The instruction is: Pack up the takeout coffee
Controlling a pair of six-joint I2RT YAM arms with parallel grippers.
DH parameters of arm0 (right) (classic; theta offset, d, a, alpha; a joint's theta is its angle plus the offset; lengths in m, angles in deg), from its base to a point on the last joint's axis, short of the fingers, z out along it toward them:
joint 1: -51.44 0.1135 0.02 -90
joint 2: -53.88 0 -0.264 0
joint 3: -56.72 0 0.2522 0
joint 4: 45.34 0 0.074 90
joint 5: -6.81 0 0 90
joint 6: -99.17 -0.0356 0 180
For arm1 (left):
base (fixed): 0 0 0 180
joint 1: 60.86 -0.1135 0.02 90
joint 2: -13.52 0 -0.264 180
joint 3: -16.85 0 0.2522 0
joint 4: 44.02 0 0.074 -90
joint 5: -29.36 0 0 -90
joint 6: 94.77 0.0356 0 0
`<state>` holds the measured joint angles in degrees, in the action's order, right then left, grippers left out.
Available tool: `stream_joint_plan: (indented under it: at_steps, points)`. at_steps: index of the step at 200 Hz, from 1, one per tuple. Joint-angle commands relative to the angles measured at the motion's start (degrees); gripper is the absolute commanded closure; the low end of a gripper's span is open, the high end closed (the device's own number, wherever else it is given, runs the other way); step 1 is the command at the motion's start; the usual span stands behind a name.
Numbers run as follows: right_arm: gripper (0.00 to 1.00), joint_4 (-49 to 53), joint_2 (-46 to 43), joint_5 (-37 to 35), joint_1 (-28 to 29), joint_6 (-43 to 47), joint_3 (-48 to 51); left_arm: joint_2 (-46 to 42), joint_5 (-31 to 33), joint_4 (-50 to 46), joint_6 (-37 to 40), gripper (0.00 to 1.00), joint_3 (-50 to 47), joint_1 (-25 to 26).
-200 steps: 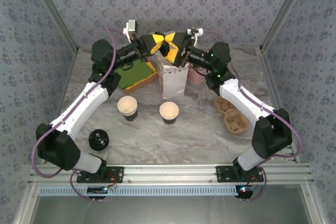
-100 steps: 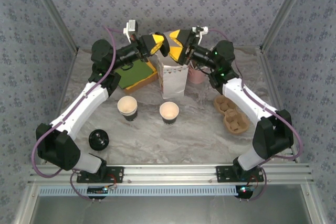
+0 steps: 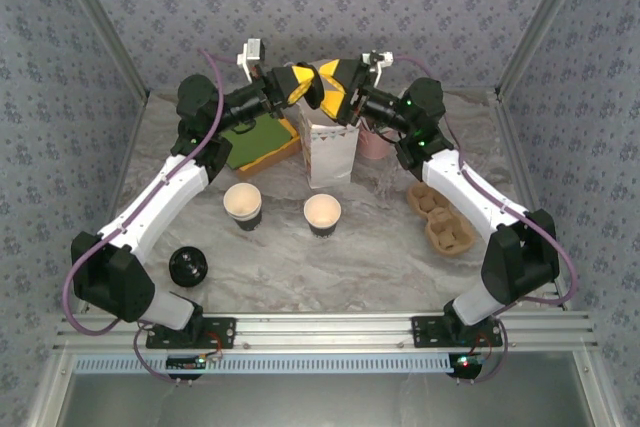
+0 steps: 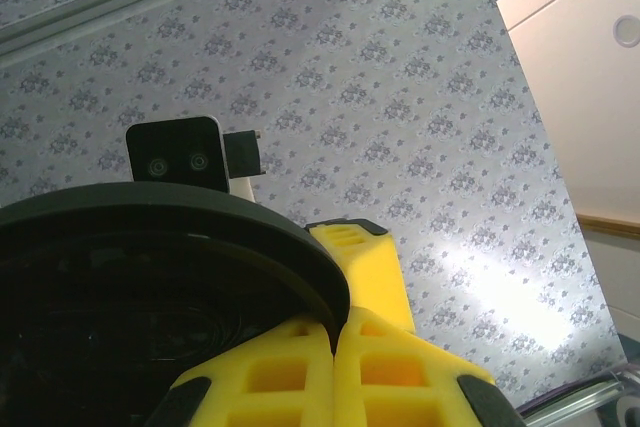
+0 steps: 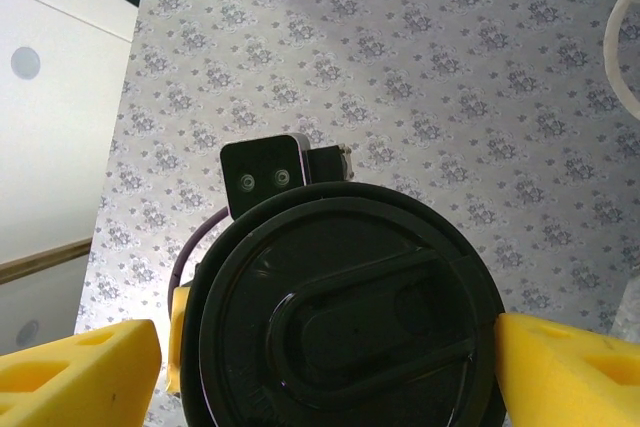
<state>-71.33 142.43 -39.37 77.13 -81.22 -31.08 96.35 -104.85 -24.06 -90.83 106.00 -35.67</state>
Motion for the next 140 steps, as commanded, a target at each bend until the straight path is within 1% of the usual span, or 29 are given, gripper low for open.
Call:
stream_joint_plan:
  at_steps: [1, 13, 43, 58, 94, 107, 140]
  points:
    - [0.14, -1.6, -0.9, 1.6, 0.5, 0.8, -1.8, 0.0, -0.8, 3.2, 0.2, 1.00, 1.9, 0.2]
    - [0.14, -1.6, -0.8, 1.6, 0.7, 0.8, -1.7, 0.0, -0.8, 3.4, 0.0, 1.00, 1.9, 0.2]
    - [0.10, -1.5, -0.6, 1.4, 0.7, 0.4, -1.2, -0.3, -0.7, 3.9, 0.0, 1.00, 1.9, 0.1]
    - [0.10, -1.9, -0.4, 1.3, 0.8, 0.0, -1.1, -0.4, -0.6, 3.9, 0.1, 1.00, 1.9, 0.2]
    - [0.15, -2.3, -0.2, 1.5, 1.1, -0.1, -1.3, -0.5, -0.5, 3.8, 0.2, 1.00, 1.7, 0.2]
    - [0.20, -2.4, -0.2, 1.4, 1.1, -0.1, -1.2, -0.4, -0.5, 3.9, 0.2, 1.00, 1.6, 0.2]
    - [0.25, -2.6, -0.1, 1.3, 1.1, -0.2, -1.1, -0.4, -0.5, 4.0, 0.0, 1.00, 1.3, 0.2]
